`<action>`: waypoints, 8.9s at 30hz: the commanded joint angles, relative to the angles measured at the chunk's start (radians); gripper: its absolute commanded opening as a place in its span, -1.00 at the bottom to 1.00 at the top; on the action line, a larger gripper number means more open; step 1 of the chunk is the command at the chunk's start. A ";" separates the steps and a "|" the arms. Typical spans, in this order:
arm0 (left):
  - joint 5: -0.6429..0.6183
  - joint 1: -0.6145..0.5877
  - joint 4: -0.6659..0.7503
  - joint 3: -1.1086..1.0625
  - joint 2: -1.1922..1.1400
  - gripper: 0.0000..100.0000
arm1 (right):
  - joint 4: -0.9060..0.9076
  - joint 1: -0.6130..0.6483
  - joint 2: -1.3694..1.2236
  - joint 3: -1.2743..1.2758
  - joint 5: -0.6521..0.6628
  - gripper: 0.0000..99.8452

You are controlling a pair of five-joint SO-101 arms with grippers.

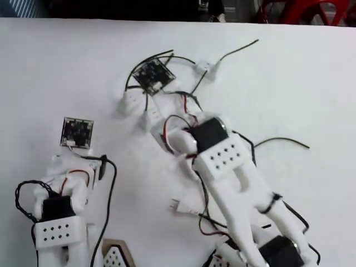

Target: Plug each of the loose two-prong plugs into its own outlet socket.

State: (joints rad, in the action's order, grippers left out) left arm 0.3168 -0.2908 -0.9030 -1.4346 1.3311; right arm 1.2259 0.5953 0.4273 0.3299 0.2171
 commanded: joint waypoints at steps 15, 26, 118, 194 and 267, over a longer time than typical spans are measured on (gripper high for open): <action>-0.006 -0.004 0.020 0.003 0.013 -0.49 | 0.231 -0.435 0.093 0.161 0.009 -0.65; -0.006 -0.002 0.021 0.003 0.013 -0.49 | 0.085 -0.542 0.091 0.262 -0.471 -0.65; -0.003 -0.002 0.018 0.002 0.013 -0.49 | -0.047 -0.651 -0.707 -0.149 -0.473 -0.92; -0.166 0.478 -0.319 0.601 0.010 -0.45 | -0.097 0.039 0.774 0.583 -0.133 -0.97; -0.741 0.789 -0.230 1.203 -1.646 -0.35 | -0.773 -0.722 0.766 1.083 -0.347 -0.97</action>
State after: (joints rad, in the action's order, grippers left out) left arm -0.4181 0.5439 -1.1423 -0.2961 -0.2877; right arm 0.4757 -0.1181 1.1868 1.4208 -0.1204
